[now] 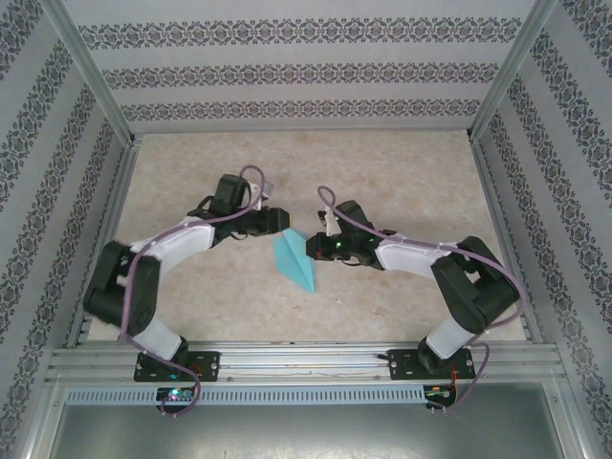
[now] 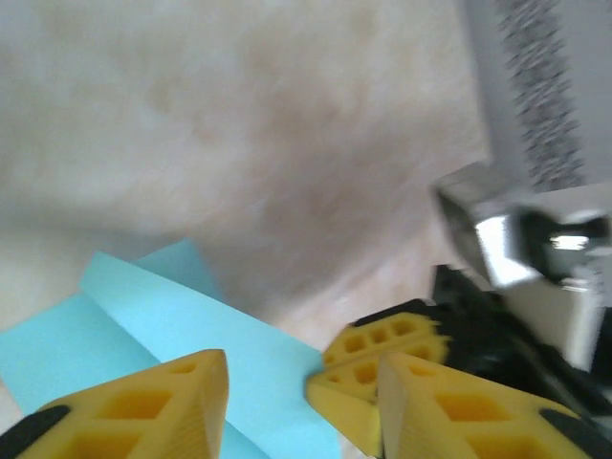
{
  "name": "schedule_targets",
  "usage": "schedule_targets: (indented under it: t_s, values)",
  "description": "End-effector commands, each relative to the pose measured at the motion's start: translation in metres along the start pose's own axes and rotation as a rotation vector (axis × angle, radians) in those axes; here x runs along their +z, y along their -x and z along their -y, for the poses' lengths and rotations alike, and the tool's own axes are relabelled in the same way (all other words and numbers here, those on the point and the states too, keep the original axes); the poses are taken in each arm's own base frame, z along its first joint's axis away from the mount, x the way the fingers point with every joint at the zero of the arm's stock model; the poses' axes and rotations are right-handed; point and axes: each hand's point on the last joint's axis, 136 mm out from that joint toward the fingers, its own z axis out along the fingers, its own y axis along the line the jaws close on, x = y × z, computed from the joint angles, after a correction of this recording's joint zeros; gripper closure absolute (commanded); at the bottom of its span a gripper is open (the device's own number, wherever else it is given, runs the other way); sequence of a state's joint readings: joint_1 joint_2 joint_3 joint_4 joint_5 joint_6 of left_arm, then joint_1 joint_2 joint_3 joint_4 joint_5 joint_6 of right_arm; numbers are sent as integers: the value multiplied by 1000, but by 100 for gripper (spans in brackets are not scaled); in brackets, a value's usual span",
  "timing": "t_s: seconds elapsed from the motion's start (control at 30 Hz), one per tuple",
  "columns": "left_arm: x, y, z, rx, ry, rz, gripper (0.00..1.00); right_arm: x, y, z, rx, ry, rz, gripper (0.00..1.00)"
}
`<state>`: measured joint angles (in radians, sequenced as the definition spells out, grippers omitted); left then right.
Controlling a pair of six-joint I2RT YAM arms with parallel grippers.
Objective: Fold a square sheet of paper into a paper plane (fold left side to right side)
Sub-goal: Turn over the paper at the center of the table.
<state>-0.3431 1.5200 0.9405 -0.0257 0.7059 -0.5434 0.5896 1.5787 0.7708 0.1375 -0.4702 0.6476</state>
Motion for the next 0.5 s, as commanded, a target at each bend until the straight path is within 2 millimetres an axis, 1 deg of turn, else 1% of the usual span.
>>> schedule_targets:
  t_s: [0.0,0.07,0.13,0.2,0.27,0.33,0.47]
  values:
    - [-39,12,13,18,-16,92,50,-28,20,-18,-64,74,103,100]
    - [-59,19,28,32,-63,153,45,-51,33,-32,-98,126,187,100]
    - [-73,21,45,41,-144,187,39,-73,46,-45,-136,185,271,100]
    - [-82,21,63,43,-239,181,38,-95,57,-62,-183,253,354,100]
    - [-87,19,78,35,-320,159,39,-117,66,-81,-237,322,424,100]
    - [-91,19,90,26,-394,154,43,-133,68,-99,-282,372,454,100]
    - [-89,16,102,16,-473,138,47,-152,68,-127,-338,461,475,100]
